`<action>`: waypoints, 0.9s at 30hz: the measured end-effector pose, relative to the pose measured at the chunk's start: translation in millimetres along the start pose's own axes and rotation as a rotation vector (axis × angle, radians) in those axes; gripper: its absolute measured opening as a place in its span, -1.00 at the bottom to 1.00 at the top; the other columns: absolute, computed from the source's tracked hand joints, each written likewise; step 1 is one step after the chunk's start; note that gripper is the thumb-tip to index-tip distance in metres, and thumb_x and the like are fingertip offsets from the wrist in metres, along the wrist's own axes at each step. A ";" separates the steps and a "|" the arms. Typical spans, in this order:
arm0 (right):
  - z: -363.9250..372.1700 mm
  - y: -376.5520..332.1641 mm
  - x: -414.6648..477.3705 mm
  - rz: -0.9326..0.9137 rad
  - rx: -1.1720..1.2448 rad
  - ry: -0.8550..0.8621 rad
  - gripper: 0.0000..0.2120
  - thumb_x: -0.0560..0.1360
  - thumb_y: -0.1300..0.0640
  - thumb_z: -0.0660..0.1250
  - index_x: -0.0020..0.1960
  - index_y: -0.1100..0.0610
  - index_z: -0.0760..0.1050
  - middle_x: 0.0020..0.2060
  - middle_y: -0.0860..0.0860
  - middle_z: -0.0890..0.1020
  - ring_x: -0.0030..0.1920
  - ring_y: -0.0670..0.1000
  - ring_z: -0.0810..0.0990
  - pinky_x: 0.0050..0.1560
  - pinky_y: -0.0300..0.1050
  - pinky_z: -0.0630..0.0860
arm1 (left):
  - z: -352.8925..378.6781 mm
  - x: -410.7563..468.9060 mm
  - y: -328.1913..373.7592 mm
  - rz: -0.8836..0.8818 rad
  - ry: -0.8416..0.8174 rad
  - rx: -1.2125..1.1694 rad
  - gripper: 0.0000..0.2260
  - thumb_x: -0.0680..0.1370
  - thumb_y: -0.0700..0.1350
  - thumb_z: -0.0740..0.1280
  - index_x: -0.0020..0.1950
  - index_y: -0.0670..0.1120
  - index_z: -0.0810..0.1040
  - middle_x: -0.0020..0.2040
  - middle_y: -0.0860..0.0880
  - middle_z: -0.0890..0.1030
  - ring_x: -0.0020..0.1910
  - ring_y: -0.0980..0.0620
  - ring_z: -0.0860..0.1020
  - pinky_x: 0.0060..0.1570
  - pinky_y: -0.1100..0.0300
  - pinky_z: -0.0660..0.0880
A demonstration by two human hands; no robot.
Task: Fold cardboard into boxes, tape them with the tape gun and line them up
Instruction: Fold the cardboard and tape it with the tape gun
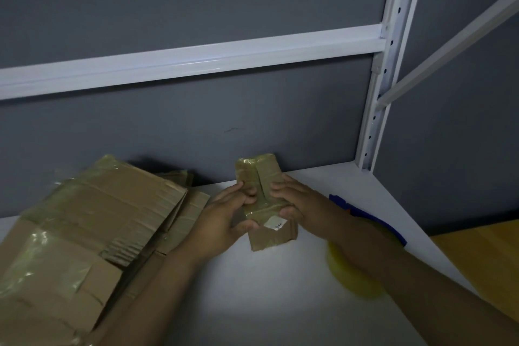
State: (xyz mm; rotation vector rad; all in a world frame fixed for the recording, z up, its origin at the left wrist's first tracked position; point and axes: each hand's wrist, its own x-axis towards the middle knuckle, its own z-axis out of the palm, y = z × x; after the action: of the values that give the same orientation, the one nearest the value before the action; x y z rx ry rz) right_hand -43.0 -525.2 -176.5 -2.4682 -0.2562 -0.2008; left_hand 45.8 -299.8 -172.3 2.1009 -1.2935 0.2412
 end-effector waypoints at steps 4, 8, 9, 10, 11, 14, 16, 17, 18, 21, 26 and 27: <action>2.4 5.3 -1.9 -0.128 -0.184 0.104 -0.48 0.56 -0.13 0.22 0.33 0.23 0.46 0.36 0.17 0.43 0.41 0.00 0.25 0.46 0.05 0.17 | 14.8 -5.6 16.9 -0.021 0.143 0.083 -0.43 0.41 0.38 0.27 0.12 -0.05 0.63 0.18 0.16 0.56 0.27 0.08 0.43 0.25 0.33 0.29; -27.0 1.0 0.5 -0.297 -0.377 0.255 -0.67 0.54 -0.04 0.20 0.10 0.10 0.65 0.13 0.07 0.64 0.27 0.15 0.50 0.27 0.08 0.43 | 14.9 -4.5 32.4 0.091 0.164 0.207 -0.57 0.45 0.28 0.27 0.11 0.03 0.65 0.11 0.12 0.64 0.12 0.10 0.45 0.07 0.15 0.37; -34.2 -0.2 1.5 -0.302 -0.460 0.271 -0.74 0.51 0.08 0.23 0.06 0.06 0.67 0.09 0.04 0.66 0.22 0.19 0.55 0.24 0.17 0.41 | 11.4 -2.1 33.5 0.130 0.127 0.185 -0.60 0.44 0.25 0.29 0.13 0.05 0.65 0.13 0.13 0.63 0.10 0.12 0.45 0.09 0.17 0.39; -37.2 4.9 2.3 -0.315 -0.498 0.288 -0.75 0.46 0.20 0.28 0.05 0.05 0.67 0.07 0.03 0.67 0.19 0.22 0.56 0.22 0.24 0.37 | 6.3 1.5 34.3 0.153 0.082 0.174 -0.58 0.43 0.25 0.30 0.17 0.08 0.64 0.15 0.14 0.63 0.09 0.12 0.46 0.11 0.18 0.39; -37.9 7.8 2.8 -0.304 -0.502 0.274 -0.69 0.39 0.30 0.34 0.06 0.05 0.67 0.07 0.02 0.67 0.20 0.23 0.56 0.21 0.27 0.38 | -0.3 5.5 34.8 0.150 0.030 0.191 -0.53 0.41 0.28 0.29 0.23 0.10 0.60 0.17 0.15 0.62 0.09 0.11 0.47 0.13 0.16 0.37; -36.7 2.1 -2.6 -0.232 -0.482 0.241 -0.69 0.43 0.19 0.31 0.14 0.04 0.63 0.16 -0.04 0.63 0.31 0.09 0.47 0.26 0.23 0.44 | -14.5 15.3 20.7 0.006 -0.124 0.398 -0.15 0.30 0.55 0.07 0.46 0.11 0.37 0.45 0.09 0.39 0.38 -0.02 0.35 0.30 0.10 0.14; -34.7 -9.0 -5.4 -0.106 -0.453 0.194 -0.65 0.53 0.03 0.16 0.23 0.00 0.57 0.28 -0.11 0.54 0.42 0.00 0.32 0.41 0.12 0.27 | -19.4 15.9 8.8 -0.171 -0.235 0.505 0.05 0.24 0.64 -0.19 0.54 0.05 0.22 0.57 -0.01 0.13 0.53 -0.12 0.14 0.44 -0.04 0.09; -33.4 -16.1 -6.3 -0.029 -0.478 0.159 -0.57 0.56 -0.10 0.04 0.29 -0.03 0.53 0.34 -0.15 0.46 0.47 -0.03 0.24 0.46 0.04 0.13 | -18.5 14.6 6.6 -0.206 -0.259 0.546 0.04 0.27 0.63 -0.23 0.52 0.01 0.29 0.55 -0.09 0.20 0.49 -0.19 0.23 0.42 -0.09 0.21; -30.3 -19.5 -5.3 0.013 -0.530 0.154 -0.44 0.56 -0.23 -0.12 0.33 -0.05 0.48 0.39 -0.17 0.40 0.50 -0.04 0.17 0.47 -0.02 0.03 | -15.5 13.3 9.0 -0.216 -0.246 0.579 -0.02 0.34 0.60 -0.20 0.44 -0.03 0.42 0.46 -0.17 0.37 0.34 -0.26 0.42 0.29 -0.12 0.38; -17.1 -35.9 -3.8 0.100 -0.598 0.155 -0.14 0.52 -0.34 -0.39 0.30 0.06 0.52 0.32 -0.05 0.51 0.41 0.05 0.37 0.41 0.07 0.20 | -6.5 16.6 31.9 -0.157 -0.126 0.619 -0.22 0.37 0.54 0.01 0.18 0.00 0.64 0.09 -0.13 0.61 -0.07 -0.16 0.55 -0.06 -0.02 0.46; -0.5 -36.5 -7.1 0.093 -0.667 0.195 -0.28 0.63 -0.15 -0.28 0.13 0.11 0.63 0.11 0.02 0.65 0.11 0.07 0.64 0.09 0.11 0.54 | 6.1 14.7 43.0 -0.144 -0.139 0.430 -0.16 0.37 0.47 0.11 0.40 -0.12 0.46 0.36 -0.17 0.42 0.32 -0.17 0.40 0.34 0.06 0.32; -2.1 -36.2 -9.2 0.102 -0.660 0.190 -0.26 0.62 -0.16 -0.30 0.15 0.14 0.61 0.13 0.05 0.64 0.13 0.09 0.63 0.11 0.11 0.53 | 6.6 14.1 41.7 -0.192 -0.157 0.387 -0.11 0.39 0.45 0.15 0.52 -0.14 0.26 0.53 -0.17 0.19 0.50 -0.13 0.19 0.46 0.14 0.14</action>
State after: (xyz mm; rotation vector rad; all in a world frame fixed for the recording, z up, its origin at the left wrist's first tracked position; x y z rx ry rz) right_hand -60.5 -499.6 -155.5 -3.0728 0.0304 -0.5464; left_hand 16.2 -326.7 -152.8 2.6003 -1.1947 0.2638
